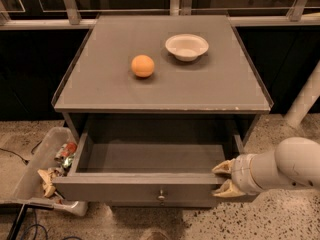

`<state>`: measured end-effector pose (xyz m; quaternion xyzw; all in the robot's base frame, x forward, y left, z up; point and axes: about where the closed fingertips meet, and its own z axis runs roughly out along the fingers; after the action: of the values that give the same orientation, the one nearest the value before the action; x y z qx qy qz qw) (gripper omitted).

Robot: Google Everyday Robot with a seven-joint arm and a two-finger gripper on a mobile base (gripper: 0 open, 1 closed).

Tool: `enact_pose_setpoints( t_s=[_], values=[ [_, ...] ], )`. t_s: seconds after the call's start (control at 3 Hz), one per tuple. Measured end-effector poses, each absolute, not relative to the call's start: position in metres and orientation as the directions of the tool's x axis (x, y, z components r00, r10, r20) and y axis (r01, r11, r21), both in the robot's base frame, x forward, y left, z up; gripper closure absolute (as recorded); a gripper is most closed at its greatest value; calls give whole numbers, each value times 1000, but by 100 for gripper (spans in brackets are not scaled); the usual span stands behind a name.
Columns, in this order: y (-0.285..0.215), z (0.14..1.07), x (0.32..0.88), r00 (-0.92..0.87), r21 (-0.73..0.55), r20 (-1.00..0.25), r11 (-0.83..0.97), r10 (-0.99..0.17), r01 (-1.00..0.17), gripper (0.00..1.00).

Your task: Open top drawer

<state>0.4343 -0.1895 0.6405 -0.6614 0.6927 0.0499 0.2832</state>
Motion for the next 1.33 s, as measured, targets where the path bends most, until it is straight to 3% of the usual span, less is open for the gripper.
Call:
enact_pose_setpoints(
  t_s=[1.0,1.33],
  values=[
    [-181,637,401,43,-312,-490,130,-871,-941,100],
    [-181,637,401,43,-312,-490,130,-871,-941,81]
  ],
)
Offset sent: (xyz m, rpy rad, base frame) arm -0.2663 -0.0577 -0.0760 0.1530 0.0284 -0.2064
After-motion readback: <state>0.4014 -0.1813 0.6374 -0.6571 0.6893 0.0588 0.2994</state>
